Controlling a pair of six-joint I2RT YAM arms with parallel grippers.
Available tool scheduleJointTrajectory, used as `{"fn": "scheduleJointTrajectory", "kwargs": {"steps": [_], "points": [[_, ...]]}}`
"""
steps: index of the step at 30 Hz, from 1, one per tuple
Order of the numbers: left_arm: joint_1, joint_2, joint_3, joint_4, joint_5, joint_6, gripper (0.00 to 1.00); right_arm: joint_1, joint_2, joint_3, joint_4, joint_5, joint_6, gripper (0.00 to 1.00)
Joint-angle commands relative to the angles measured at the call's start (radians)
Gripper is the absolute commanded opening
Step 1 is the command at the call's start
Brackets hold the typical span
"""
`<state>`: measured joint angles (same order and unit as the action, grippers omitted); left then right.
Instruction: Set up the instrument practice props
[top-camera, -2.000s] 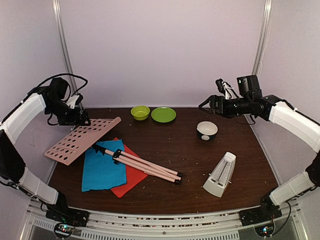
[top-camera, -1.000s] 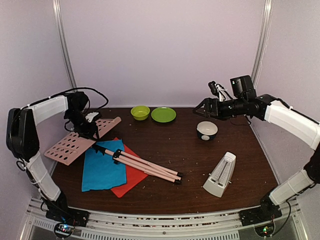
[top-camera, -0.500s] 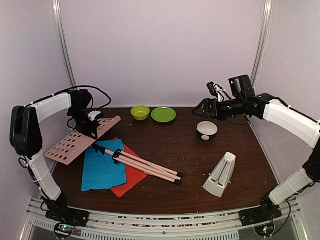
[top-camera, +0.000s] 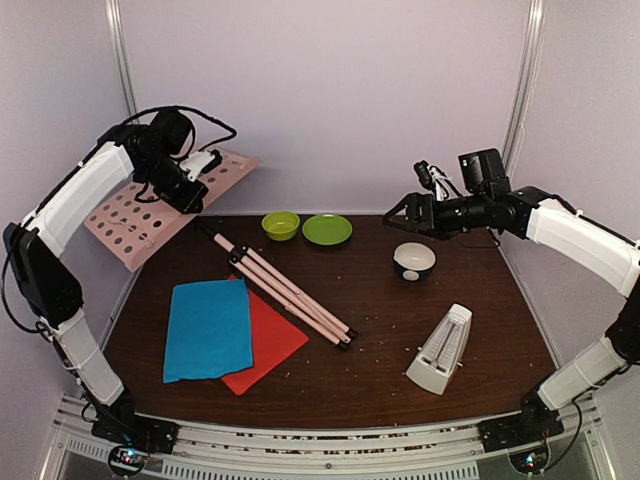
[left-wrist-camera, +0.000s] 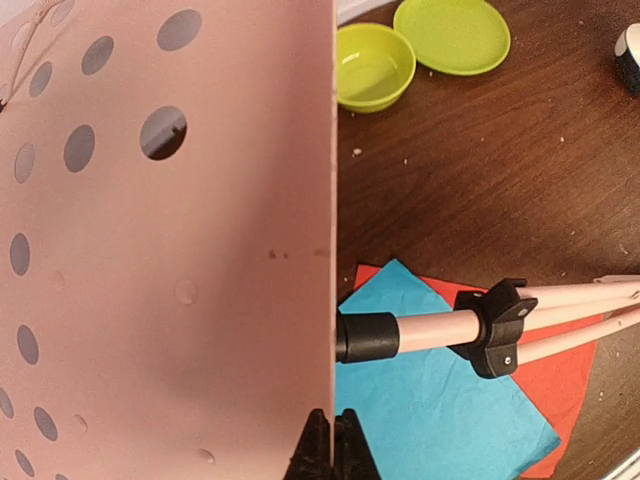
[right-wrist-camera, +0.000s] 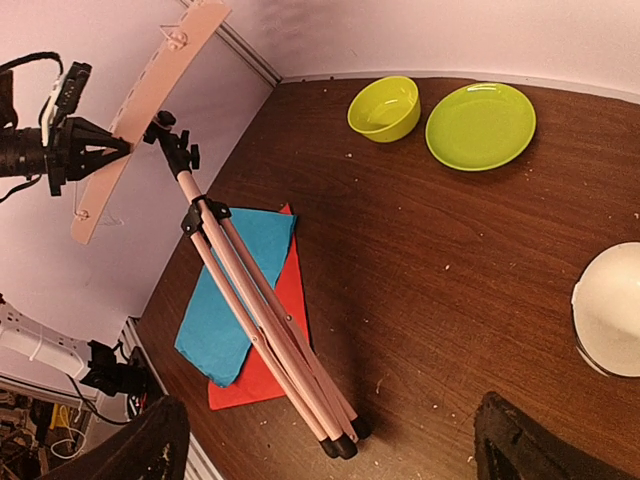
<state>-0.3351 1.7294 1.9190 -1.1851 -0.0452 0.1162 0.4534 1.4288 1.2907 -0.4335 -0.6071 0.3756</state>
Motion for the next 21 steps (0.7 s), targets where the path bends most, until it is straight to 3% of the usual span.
{"fn": "scheduleJointTrajectory", "kwargs": {"steps": [1, 6, 14, 21], "points": [[-0.070, -0.137, 0.080, 0.205, -0.129, 0.084, 0.00, -0.002, -0.032, -0.025, 0.093, -0.032, 0.061, 1.00], [-0.148, -0.240, 0.037, 0.396, -0.134, 0.184, 0.00, -0.010, -0.042, -0.064, 0.194, -0.075, 0.120, 0.95], [-0.234, -0.389, -0.055, 0.671, 0.073, 0.310, 0.00, -0.007, -0.011, -0.063, 0.365, -0.173, 0.252, 0.89], [-0.272, -0.432, -0.058, 0.810, 0.217, 0.280, 0.00, 0.057, 0.048, -0.086, 0.653, -0.234, 0.461, 0.82]]}}
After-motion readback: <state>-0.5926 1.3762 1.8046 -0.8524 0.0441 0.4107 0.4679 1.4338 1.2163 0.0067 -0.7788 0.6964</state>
